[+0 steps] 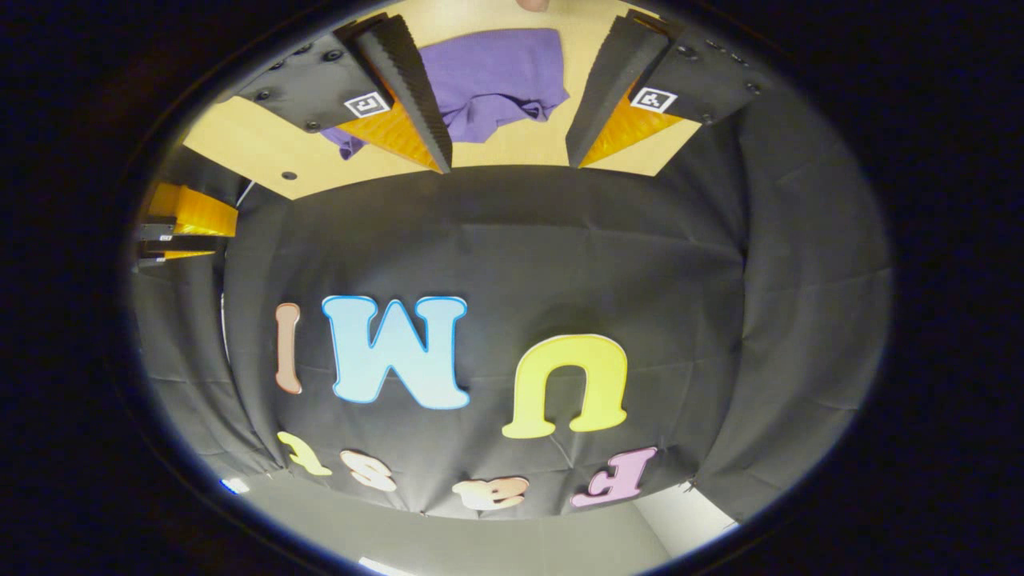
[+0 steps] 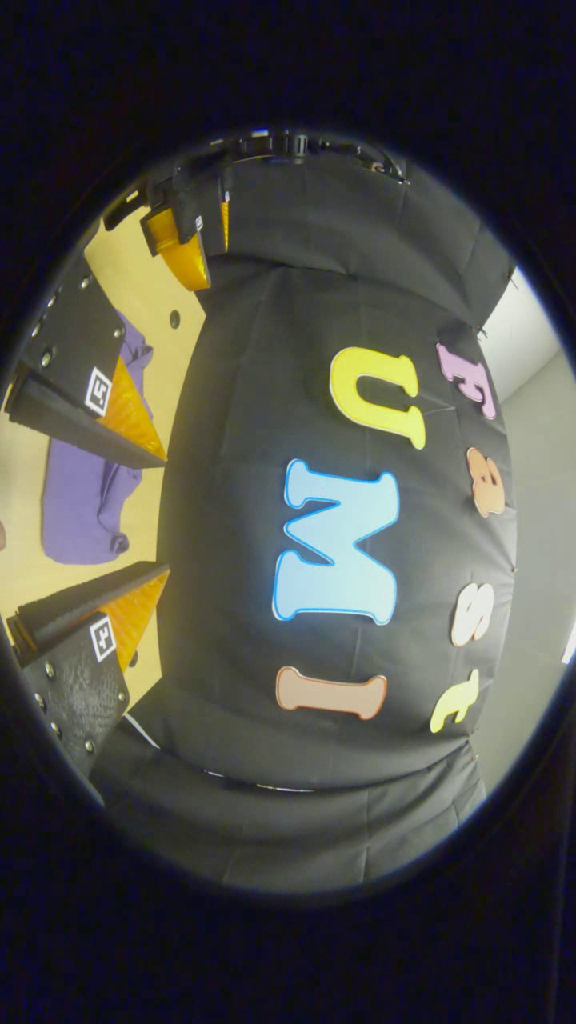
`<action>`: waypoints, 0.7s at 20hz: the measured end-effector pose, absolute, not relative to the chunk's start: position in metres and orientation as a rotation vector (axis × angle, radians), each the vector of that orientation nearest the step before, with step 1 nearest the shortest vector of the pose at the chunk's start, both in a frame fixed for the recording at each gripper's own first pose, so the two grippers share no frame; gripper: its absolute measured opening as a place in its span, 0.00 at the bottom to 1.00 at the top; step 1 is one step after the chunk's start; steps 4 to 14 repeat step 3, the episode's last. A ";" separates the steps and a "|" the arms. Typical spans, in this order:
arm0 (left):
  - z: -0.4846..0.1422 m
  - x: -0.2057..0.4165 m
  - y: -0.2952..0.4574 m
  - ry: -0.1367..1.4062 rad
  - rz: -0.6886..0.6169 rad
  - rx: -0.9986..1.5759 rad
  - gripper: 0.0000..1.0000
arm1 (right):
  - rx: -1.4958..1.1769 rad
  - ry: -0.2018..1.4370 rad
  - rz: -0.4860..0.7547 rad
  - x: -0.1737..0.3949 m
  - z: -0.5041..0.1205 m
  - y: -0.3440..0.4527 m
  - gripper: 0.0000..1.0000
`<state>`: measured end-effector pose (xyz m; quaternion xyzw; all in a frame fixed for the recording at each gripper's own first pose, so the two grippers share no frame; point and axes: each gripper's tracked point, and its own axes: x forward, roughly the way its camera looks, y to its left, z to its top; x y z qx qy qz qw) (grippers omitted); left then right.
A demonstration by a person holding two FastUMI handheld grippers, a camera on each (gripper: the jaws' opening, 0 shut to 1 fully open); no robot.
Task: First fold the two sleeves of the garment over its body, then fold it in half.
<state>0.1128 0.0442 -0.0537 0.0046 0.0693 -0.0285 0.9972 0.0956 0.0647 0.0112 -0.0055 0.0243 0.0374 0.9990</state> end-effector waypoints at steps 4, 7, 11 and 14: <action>-0.046 0.099 0.039 0.123 -0.063 0.017 0.94 | -0.014 0.024 0.066 0.083 0.018 0.065 0.76; -0.046 0.099 0.039 0.123 -0.063 0.017 0.94 | -0.014 0.024 0.066 0.083 0.018 0.065 0.76; -0.046 0.099 0.039 0.123 -0.063 0.017 0.94 | -0.014 0.024 0.066 0.083 0.018 0.065 0.76; -0.046 0.099 0.039 0.123 -0.063 0.017 0.94 | -0.014 0.024 0.066 0.083 0.018 0.065 0.76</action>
